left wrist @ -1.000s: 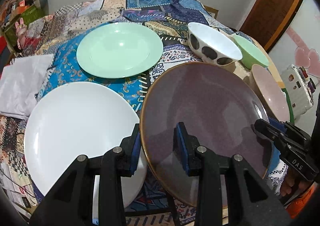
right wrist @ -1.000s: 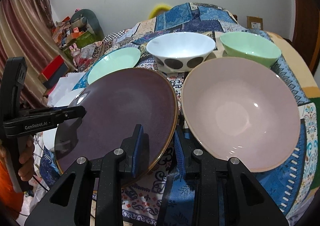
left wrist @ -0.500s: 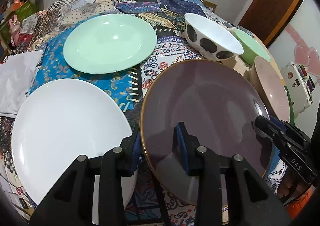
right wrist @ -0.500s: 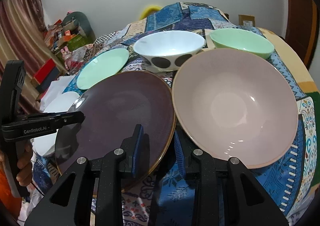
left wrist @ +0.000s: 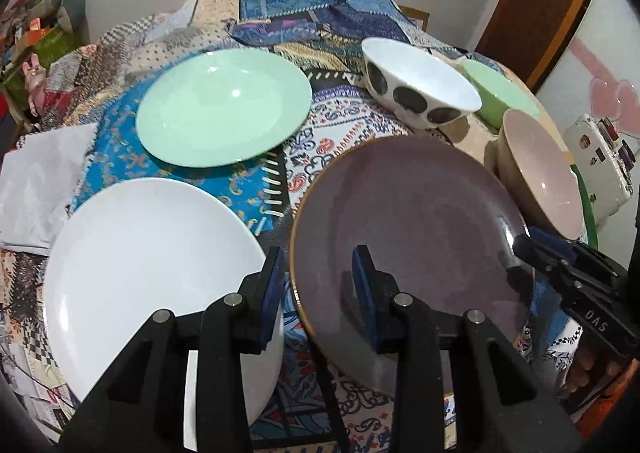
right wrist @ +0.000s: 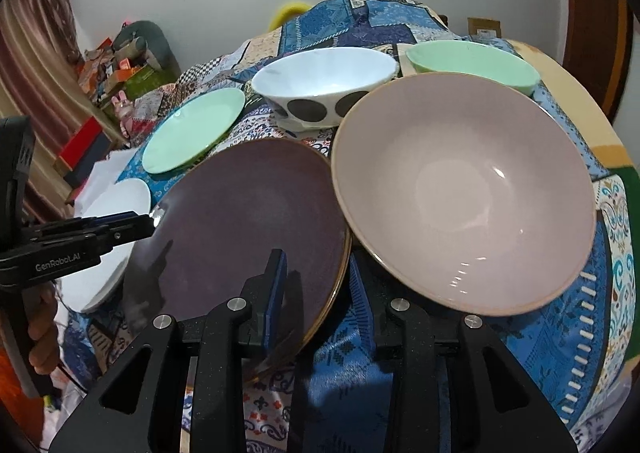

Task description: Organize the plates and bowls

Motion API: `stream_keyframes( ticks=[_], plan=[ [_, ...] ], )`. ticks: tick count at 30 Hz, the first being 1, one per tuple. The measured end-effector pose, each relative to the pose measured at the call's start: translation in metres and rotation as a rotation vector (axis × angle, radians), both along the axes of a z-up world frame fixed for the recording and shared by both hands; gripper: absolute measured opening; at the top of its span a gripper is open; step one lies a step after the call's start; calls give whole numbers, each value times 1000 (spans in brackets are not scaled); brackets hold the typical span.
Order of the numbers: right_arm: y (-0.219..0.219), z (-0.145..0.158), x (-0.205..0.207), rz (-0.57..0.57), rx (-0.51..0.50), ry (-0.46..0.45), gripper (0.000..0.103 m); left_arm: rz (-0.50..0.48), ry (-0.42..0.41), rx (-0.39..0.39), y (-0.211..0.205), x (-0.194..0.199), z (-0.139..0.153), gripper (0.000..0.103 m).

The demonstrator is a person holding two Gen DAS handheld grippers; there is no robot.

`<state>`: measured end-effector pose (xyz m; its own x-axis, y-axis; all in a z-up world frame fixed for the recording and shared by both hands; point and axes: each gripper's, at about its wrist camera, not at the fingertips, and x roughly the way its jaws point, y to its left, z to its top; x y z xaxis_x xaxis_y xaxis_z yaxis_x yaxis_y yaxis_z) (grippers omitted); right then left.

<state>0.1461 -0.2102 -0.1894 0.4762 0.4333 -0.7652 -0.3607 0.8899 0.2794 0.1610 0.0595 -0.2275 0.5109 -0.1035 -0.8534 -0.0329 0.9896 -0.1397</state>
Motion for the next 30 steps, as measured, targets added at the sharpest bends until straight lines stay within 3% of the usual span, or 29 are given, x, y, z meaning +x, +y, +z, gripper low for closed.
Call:
stream_keyframes(
  ticks=[7, 13, 19, 23, 30],
  plan=[
    [4, 32, -16, 51, 24, -90, 34, 46, -51, -7, 13, -18, 26, 39],
    [22, 52, -22, 100, 42, -149, 37, 87, -144, 29, 26, -43, 59, 53],
    [44, 71, -28, 145, 57, -212, 51, 145, -212, 76, 45, -69, 84, 73],
    [61, 76, -29, 183, 63, -237, 60, 182, -222, 97, 61, -81, 88, 85],
    [98, 72, -26, 266, 58, -230, 60, 253, -189, 127, 99, -94, 75, 85]
  ],
)
